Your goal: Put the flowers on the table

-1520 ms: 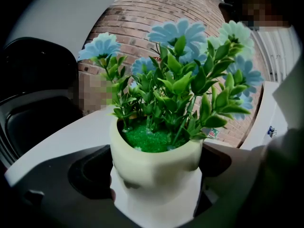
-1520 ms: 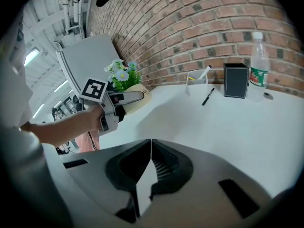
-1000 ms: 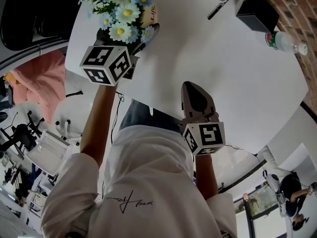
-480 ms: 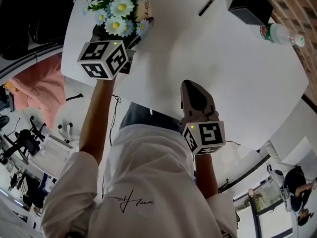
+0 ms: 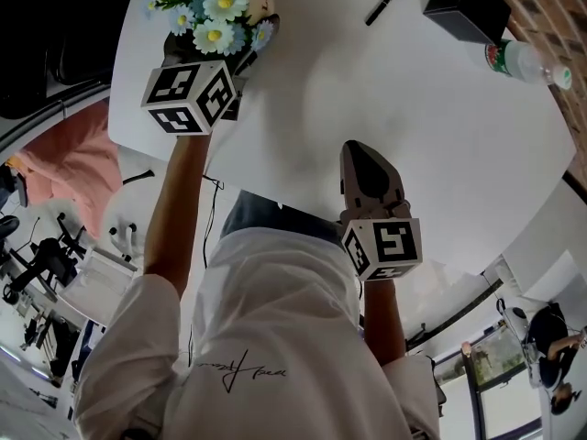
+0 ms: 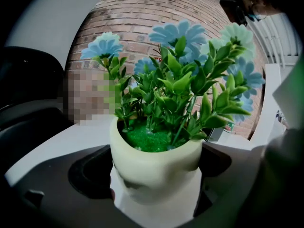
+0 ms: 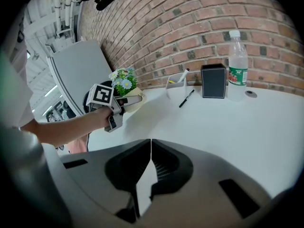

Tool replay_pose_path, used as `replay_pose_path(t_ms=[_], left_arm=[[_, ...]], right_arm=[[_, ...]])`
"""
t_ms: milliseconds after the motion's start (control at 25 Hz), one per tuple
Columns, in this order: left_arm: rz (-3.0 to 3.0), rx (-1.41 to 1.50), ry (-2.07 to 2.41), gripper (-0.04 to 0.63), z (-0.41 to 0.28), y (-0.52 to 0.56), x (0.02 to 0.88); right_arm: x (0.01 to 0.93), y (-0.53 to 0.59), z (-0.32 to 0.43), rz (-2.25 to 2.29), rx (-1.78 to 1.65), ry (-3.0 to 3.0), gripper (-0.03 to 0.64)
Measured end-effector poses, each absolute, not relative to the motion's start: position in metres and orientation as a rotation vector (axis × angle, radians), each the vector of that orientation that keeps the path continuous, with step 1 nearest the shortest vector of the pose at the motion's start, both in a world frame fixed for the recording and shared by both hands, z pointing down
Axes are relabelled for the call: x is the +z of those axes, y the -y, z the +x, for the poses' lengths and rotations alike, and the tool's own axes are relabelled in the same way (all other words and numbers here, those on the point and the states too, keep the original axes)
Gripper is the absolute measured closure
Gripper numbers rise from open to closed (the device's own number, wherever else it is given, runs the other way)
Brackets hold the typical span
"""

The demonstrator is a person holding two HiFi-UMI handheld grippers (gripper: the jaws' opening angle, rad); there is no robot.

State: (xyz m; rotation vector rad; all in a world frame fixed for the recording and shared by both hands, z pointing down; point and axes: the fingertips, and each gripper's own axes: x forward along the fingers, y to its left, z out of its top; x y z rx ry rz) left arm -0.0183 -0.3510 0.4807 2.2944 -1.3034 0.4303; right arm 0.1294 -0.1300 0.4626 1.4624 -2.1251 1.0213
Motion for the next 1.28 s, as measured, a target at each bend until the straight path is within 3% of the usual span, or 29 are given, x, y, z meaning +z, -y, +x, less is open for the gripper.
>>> replay_pose_path(t_ms=[1280], left_arm=[[2.331, 0.581, 1.344, 0.043, -0.012, 0.366, 0.514]], right_arm=[[0.470, 0.131, 0.131, 1.464, 1.056, 2.114, 0.592]])
